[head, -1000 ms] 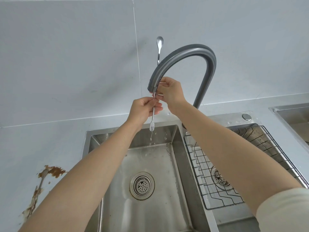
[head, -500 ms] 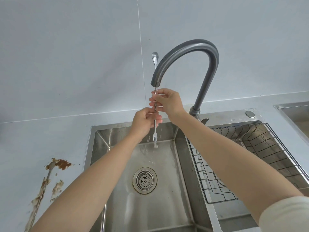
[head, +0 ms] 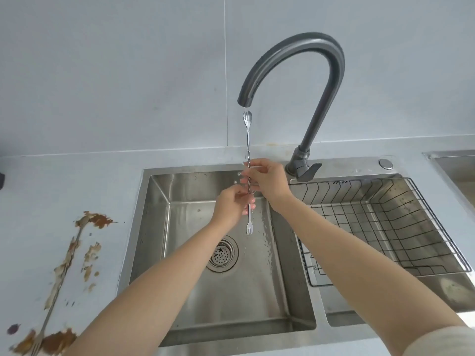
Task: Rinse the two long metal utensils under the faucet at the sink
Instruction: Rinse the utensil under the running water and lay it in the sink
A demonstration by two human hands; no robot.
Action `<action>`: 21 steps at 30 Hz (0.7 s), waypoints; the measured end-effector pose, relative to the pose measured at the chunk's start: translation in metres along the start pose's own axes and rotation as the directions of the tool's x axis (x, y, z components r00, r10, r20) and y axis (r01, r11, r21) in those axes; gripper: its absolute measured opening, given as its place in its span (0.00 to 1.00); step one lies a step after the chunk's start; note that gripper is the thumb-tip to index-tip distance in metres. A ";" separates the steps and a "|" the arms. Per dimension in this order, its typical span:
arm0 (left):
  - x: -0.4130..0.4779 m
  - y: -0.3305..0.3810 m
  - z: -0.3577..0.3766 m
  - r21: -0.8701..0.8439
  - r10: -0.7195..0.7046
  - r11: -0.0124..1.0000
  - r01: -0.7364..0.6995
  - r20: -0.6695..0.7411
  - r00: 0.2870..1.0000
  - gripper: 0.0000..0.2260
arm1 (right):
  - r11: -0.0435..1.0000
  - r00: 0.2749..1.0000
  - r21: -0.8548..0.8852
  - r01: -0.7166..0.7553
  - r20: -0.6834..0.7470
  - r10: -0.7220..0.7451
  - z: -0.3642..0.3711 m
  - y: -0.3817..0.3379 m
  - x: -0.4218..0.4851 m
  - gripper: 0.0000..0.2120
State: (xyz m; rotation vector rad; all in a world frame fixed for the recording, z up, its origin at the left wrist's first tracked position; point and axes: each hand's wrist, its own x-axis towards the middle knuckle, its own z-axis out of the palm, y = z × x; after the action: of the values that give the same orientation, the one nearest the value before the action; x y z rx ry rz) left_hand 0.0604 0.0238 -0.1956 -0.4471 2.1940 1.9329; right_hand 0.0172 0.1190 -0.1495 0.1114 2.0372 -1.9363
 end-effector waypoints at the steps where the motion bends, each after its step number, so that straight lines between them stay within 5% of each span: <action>1: -0.003 -0.005 0.003 0.025 -0.014 1.000 0.014 -0.002 1.000 0.15 | 0.999 1.000 -0.042 -0.013 -0.018 0.012 -0.003 0.007 -0.001 0.05; 7: -0.020 -0.050 0.025 0.246 -0.113 0.962 0.117 -0.030 0.993 0.07 | 0.931 0.986 -0.329 -0.157 -0.103 0.130 -0.014 0.067 -0.005 0.06; 21: -0.025 -0.161 0.075 0.340 -0.476 0.819 0.462 -0.044 0.878 0.08 | 0.649 0.882 -0.608 -0.458 -0.217 0.419 -0.019 0.208 -0.003 0.09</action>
State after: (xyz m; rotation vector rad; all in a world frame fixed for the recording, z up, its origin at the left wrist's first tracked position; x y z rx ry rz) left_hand 0.1341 0.0832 -0.3474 -0.7885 2.0759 1.2634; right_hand 0.0742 0.1538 -0.3476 0.4530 2.3191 -0.8756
